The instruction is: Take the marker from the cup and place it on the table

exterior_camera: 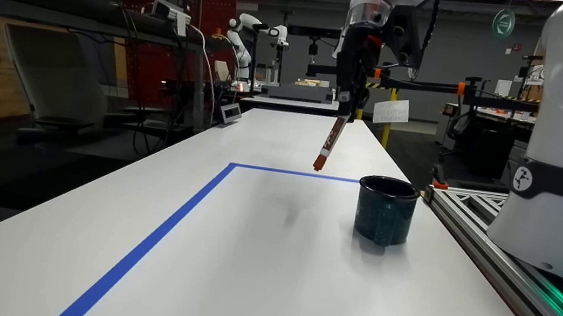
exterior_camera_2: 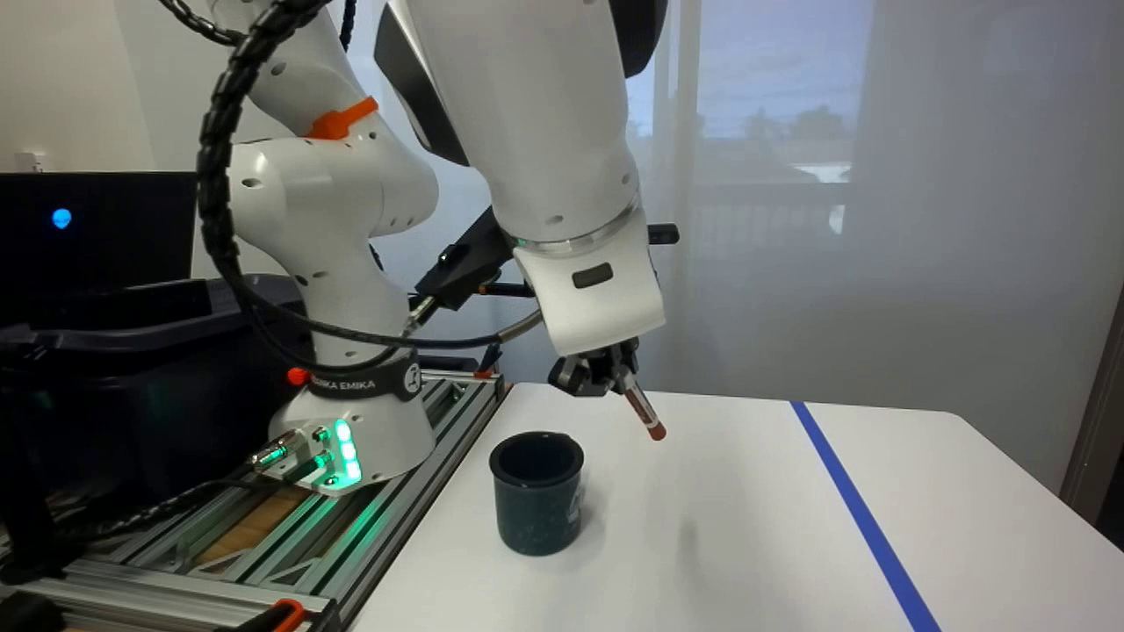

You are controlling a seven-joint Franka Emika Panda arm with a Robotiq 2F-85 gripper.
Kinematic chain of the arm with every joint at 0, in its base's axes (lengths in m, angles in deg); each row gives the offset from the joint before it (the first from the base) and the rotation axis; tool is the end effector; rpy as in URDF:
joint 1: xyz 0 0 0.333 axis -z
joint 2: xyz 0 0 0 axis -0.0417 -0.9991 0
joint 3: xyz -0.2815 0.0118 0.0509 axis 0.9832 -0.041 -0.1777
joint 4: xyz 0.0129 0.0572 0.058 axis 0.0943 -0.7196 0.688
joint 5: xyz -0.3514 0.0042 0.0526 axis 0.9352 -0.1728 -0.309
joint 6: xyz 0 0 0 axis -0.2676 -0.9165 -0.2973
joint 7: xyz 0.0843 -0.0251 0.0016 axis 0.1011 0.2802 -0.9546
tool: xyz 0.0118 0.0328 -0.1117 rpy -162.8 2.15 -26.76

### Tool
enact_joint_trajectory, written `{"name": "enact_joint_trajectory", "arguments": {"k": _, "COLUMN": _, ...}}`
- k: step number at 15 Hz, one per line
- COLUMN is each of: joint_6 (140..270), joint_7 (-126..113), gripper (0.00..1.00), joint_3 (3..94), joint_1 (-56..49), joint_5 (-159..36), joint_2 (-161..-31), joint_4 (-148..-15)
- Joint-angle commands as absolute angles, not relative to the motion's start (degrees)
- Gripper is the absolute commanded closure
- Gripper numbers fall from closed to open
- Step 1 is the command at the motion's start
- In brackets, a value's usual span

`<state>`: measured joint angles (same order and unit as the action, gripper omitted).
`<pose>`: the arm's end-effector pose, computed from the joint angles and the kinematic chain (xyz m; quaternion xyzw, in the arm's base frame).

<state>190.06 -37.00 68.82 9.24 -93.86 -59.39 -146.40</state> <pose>0.2886 -0.1588 0.2955 -0.9245 0.2168 0.0111 0.3132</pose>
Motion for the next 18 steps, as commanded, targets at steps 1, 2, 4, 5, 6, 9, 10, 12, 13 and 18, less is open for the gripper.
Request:
{"name": "enact_joint_trajectory", "arguments": {"k": 1, "joint_6": 192.28, "joint_7": -39.94, "gripper": 0.94, "joint_3": 67.76, "joint_1": 7.08, "joint_5": -98.72, "joint_2": -64.94, "joint_4": -146.43}}
{"name": "enact_joint_trajectory", "arguments": {"k": 2, "joint_6": 192.27, "joint_7": -39.72, "gripper": 0.94, "joint_3": 66.81, "joint_1": 6.87, "joint_5": -98.67, "joint_2": -66.35, "joint_4": -146.50}}
{"name": "enact_joint_trajectory", "arguments": {"k": 4, "joint_6": 192.77, "joint_7": -38.88, "gripper": 0.94, "joint_3": 64.88, "joint_1": 6.36, "joint_5": -98.28, "joint_2": -69.22, "joint_4": -146.07}}
{"name": "enact_joint_trajectory", "arguments": {"k": 5, "joint_6": 192.86, "joint_7": -38.59, "gripper": 0.94, "joint_3": 63.98, "joint_1": 6.23, "joint_5": -98.03, "joint_2": -70.82, "joint_4": -145.60}}
{"name": "enact_joint_trajectory", "arguments": {"k": 6, "joint_6": 192.72, "joint_7": -38.56, "gripper": 0.94, "joint_3": 63.19, "joint_1": 6.20, "joint_5": -97.95, "joint_2": -72.33, "joint_4": -145.13}}
{"name": "enact_joint_trajectory", "arguments": {"k": 9, "joint_6": 193.52, "joint_7": -36.99, "gripper": 0.94, "joint_3": 60.95, "joint_1": 6.63, "joint_5": -96.83, "joint_2": -76.46, "joint_4": -143.92}}
{"name": "enact_joint_trajectory", "arguments": {"k": 10, "joint_6": 193.68, "joint_7": -36.47, "gripper": 0.94, "joint_3": 60.42, "joint_1": 6.88, "joint_5": -96.54, "joint_2": -77.58, "joint_4": -143.44}}
{"name": "enact_joint_trajectory", "arguments": {"k": 12, "joint_6": 194.70, "joint_7": -34.70, "gripper": 0.94, "joint_3": 59.45, "joint_1": 7.23, "joint_5": -95.79, "joint_2": -79.74, "joint_4": -142.52}}
{"name": "enact_joint_trajectory", "arguments": {"k": 13, "joint_6": 195.11, "joint_7": -33.68, "gripper": 0.94, "joint_3": 59.07, "joint_1": 7.38, "joint_5": -95.24, "joint_2": -80.71, "joint_4": -142.01}}
{"name": "enact_joint_trajectory", "arguments": {"k": 18, "joint_6": 198.29, "joint_7": -27.76, "gripper": 0.94, "joint_3": 58.05, "joint_1": 8.05, "joint_5": -91.59, "joint_2": -83.94, "joint_4": -139.68}}
